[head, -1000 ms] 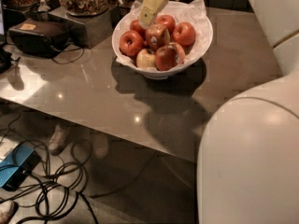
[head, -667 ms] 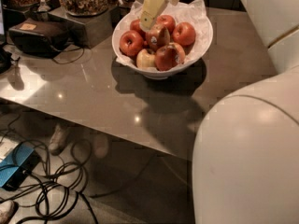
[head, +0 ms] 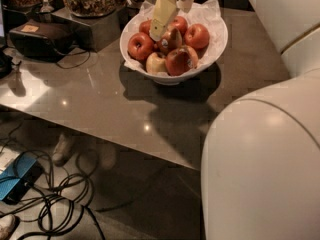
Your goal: Pick apple from white bowl
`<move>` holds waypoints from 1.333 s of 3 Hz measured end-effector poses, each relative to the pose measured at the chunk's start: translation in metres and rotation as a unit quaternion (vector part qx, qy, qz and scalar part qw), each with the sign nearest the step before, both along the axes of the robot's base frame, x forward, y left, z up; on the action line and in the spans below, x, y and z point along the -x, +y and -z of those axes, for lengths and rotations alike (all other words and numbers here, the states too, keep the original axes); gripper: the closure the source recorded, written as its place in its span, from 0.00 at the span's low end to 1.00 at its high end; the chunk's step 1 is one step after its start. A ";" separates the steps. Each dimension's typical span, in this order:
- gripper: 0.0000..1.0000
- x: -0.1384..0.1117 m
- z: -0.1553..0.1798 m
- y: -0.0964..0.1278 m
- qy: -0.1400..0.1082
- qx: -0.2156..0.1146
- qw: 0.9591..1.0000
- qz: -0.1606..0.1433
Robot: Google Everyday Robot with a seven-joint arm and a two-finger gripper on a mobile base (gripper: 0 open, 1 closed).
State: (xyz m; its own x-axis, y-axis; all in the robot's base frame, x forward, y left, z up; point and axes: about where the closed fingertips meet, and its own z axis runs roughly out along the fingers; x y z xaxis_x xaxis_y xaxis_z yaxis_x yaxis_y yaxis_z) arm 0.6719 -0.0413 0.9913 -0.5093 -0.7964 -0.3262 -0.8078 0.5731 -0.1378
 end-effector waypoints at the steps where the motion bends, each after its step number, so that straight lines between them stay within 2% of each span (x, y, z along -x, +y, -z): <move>1: 0.21 -0.004 0.010 0.000 0.010 0.001 1.000 0.000; 4: 0.21 -0.018 0.031 0.007 0.029 0.003 1.000 -0.009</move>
Offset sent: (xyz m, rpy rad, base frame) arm -0.0029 -0.0069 -0.0198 -0.0630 0.1193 0.0144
